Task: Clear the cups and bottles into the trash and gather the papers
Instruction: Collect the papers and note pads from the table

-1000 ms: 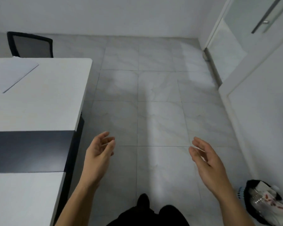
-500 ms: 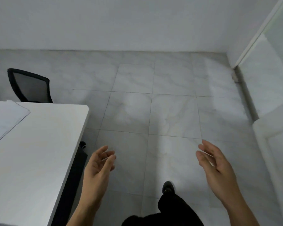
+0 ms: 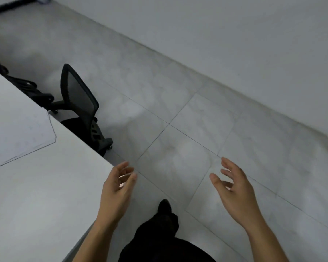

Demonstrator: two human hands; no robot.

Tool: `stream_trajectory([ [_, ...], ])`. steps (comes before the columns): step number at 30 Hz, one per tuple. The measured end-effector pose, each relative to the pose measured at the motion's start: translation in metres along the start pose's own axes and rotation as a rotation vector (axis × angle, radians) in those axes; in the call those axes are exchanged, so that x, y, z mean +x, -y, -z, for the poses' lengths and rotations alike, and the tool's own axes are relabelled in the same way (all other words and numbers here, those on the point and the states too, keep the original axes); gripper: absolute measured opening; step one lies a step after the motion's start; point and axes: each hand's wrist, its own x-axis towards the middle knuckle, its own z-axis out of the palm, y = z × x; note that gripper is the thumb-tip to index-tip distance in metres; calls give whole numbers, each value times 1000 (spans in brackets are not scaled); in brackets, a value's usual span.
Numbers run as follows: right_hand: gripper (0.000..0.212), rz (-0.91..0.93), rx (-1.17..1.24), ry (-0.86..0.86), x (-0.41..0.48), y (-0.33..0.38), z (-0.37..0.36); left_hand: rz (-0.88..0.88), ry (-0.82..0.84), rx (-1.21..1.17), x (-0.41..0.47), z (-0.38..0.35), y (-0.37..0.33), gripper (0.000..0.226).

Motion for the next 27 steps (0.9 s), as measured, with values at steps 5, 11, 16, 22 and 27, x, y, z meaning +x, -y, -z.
stream_trajectory([
  [5, 61, 83, -25, 18, 142, 72, 3, -34, -1, -16, 142, -33, -76, 36],
  [11, 56, 109, -4, 74, 311, 114, -14, -54, -20, 31, 296, -67, -120, 41],
  [16, 54, 144, -67, 218, 482, 136, -49, 78, -188, 5, 418, -103, -125, 34],
  [22, 55, 243, -107, 479, 664, 237, -112, 128, -454, -43, 527, -89, -184, 38],
  [27, 50, 340, -118, 680, 766, 312, -193, 172, -654, -134, 600, -70, -197, 35],
])
